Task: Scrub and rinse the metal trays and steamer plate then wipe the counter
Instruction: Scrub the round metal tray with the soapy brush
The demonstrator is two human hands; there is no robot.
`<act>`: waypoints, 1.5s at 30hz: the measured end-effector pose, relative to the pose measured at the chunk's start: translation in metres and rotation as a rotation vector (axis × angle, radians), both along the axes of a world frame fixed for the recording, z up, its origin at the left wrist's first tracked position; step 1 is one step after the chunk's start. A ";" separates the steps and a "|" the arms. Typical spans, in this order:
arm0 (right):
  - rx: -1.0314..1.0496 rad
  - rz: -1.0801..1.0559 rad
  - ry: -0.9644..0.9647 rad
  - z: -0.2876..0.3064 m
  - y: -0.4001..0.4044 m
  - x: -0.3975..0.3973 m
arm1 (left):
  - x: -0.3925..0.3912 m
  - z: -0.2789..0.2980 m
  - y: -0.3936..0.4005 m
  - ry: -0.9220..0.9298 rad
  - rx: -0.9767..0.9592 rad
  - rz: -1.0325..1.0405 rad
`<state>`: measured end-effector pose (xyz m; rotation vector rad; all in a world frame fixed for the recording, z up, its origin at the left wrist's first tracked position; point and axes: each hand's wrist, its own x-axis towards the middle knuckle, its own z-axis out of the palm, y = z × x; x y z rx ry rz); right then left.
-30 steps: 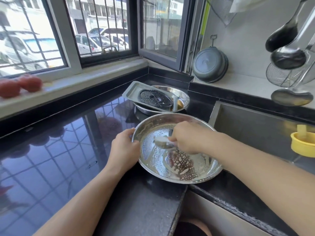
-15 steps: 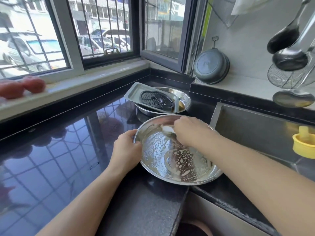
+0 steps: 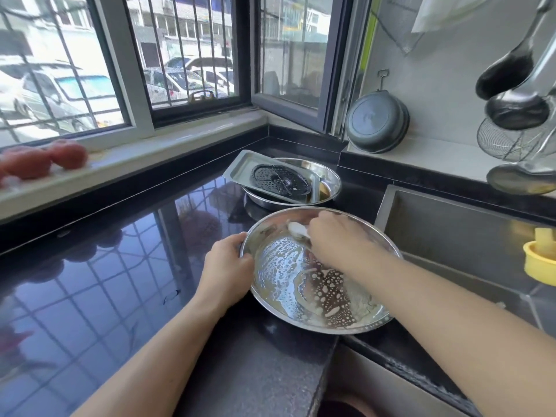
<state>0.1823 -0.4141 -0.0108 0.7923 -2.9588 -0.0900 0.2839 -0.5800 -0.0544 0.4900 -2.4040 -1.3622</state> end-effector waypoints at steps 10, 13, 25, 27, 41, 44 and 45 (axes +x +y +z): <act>0.105 0.300 -0.321 0.008 -0.011 0.058 | 0.002 0.000 0.002 -0.013 -0.034 0.027; 0.156 0.296 -0.380 0.017 -0.006 0.063 | 0.003 0.002 0.004 0.000 -0.018 0.029; 0.019 -0.040 -0.559 0.083 -0.059 -0.036 | 0.010 0.011 0.006 -0.002 0.028 -0.047; 0.107 -0.009 -0.500 0.088 -0.056 -0.051 | 0.010 0.011 0.006 -0.001 0.057 -0.056; 0.816 0.730 0.499 0.077 -0.062 -0.041 | 0.003 0.006 -0.002 -0.021 0.025 -0.044; 0.839 0.428 0.412 0.085 -0.038 -0.058 | 0.003 0.006 -0.001 -0.021 0.024 -0.050; 0.842 0.370 0.402 0.087 -0.032 -0.060 | 0.003 0.005 -0.001 -0.019 0.022 -0.047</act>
